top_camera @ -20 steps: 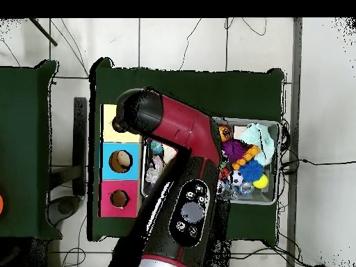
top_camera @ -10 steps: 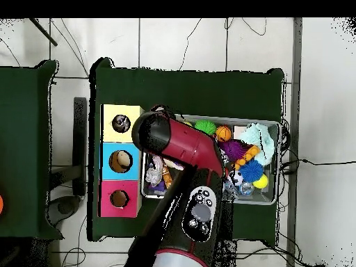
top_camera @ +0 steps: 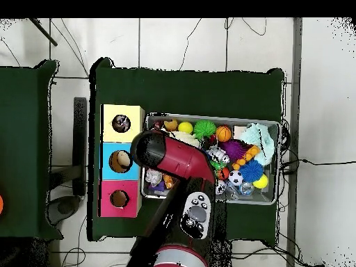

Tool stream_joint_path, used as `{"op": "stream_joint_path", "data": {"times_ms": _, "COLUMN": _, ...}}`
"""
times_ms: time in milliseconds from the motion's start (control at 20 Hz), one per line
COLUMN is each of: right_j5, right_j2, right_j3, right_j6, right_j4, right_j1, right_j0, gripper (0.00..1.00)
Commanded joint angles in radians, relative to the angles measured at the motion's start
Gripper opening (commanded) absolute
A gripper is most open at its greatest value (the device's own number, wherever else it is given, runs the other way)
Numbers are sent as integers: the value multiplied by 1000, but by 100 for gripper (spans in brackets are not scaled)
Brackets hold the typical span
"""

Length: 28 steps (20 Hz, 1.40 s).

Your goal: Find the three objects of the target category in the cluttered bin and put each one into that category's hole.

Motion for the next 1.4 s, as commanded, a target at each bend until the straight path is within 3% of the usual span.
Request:
{"op": "stream_joint_path", "data": {"times_ms": 50, "right_j5": 48, "right_j2": 135, "right_j3": 132, "right_j6": 59, "right_j4": -49, "right_j1": 8, "right_j0": -25, "gripper": 0}}
{"op": "stream_joint_path", "data": {"times_ms": 700, "right_j5": -20, "right_j2": 161, "right_j3": 227, "right_j6": 29, "right_j4": -119, "right_j1": -12, "right_j0": -62, "gripper": 0}}
{"op": "stream_joint_path", "data": {"times_ms": 750, "right_j5": -14, "right_j2": 163, "right_j3": 232, "right_j6": 35, "right_j4": -129, "right_j1": -15, "right_j0": -67, "gripper": 100}}
{"op": "stream_joint_path", "data": {"times_ms": 1400, "right_j5": 34, "right_j2": 155, "right_j3": 174, "right_j6": 78, "right_j4": -126, "right_j1": 13, "right_j0": -59, "gripper": 100}}
